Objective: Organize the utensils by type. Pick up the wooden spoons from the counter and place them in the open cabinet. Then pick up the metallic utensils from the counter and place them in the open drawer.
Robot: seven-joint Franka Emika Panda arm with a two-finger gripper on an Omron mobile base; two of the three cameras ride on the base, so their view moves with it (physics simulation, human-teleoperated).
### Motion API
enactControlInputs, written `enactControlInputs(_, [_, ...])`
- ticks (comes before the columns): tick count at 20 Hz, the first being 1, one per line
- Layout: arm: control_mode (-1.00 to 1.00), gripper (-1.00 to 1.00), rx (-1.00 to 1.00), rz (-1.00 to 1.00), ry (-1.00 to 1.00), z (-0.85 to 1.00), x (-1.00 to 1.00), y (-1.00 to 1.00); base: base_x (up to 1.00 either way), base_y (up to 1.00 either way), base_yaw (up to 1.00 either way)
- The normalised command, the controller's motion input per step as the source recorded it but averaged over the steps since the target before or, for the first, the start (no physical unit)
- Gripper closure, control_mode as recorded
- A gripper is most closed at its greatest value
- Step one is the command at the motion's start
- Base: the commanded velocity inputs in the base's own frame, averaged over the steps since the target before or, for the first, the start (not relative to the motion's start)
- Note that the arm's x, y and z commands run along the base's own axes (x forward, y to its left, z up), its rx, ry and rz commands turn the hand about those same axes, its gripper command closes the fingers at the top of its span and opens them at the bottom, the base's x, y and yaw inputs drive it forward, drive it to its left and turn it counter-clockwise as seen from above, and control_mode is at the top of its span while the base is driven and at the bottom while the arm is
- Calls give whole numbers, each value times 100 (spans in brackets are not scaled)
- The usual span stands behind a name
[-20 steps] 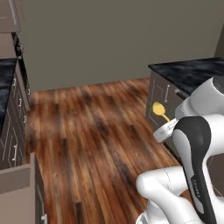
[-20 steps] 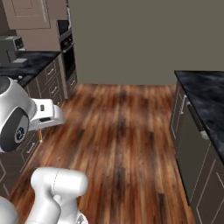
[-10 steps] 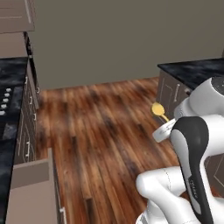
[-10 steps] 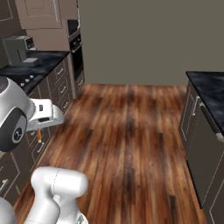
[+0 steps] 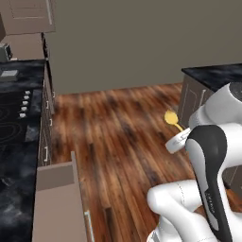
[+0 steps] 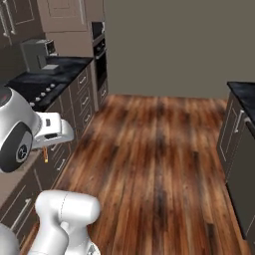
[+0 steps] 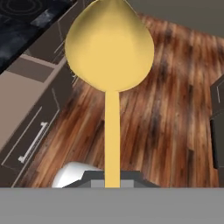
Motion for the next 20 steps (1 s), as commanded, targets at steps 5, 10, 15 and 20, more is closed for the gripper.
enactControlInputs(5, [100,100,0,0,0,0,0,0,-59,36,13])
enactControlInputs(10, [100,100,0,0,0,0,0,0,-65,15,11])
enactControlInputs(15, [100,100,0,0,0,0,0,0,-55,7,7])
enactControlInputs(20, [100,100,0,0,0,0,0,0,-38,36,9])
